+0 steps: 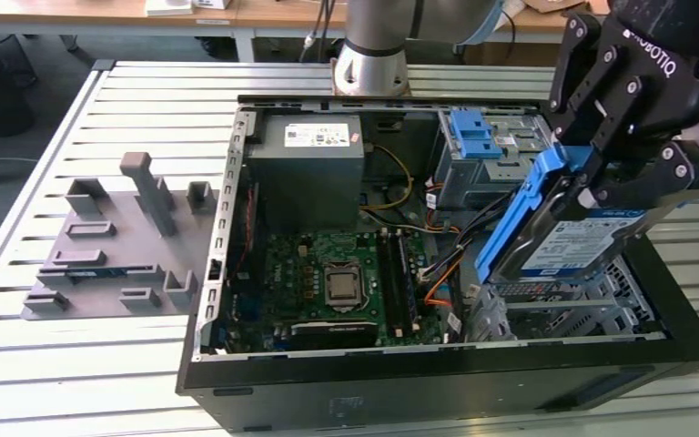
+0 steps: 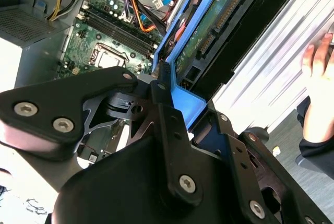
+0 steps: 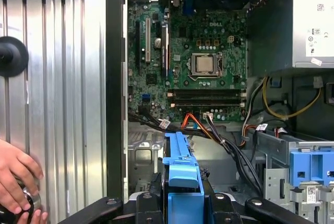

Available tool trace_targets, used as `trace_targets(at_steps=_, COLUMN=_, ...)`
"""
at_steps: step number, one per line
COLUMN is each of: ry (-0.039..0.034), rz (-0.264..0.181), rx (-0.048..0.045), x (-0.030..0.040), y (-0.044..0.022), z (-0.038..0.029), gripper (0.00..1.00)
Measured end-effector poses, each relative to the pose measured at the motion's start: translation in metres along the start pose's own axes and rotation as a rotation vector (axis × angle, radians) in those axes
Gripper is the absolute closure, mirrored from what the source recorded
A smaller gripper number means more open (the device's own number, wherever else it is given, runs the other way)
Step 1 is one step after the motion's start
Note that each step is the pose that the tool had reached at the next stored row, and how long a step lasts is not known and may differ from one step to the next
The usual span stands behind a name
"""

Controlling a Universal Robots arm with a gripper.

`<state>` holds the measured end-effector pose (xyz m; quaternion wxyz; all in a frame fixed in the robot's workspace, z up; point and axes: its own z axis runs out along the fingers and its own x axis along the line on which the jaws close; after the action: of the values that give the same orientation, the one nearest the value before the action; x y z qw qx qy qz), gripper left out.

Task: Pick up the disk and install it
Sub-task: 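Insert the disk into the insertion slot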

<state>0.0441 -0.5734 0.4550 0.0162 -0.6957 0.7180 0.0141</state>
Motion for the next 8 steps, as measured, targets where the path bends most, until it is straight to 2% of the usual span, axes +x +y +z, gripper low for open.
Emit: trace_targets(at_steps=8, ry=0.0000, rz=0.000, rx=0.0000, x=0.0002, y=-0.0022, z=0.0011, gripper=0.64)
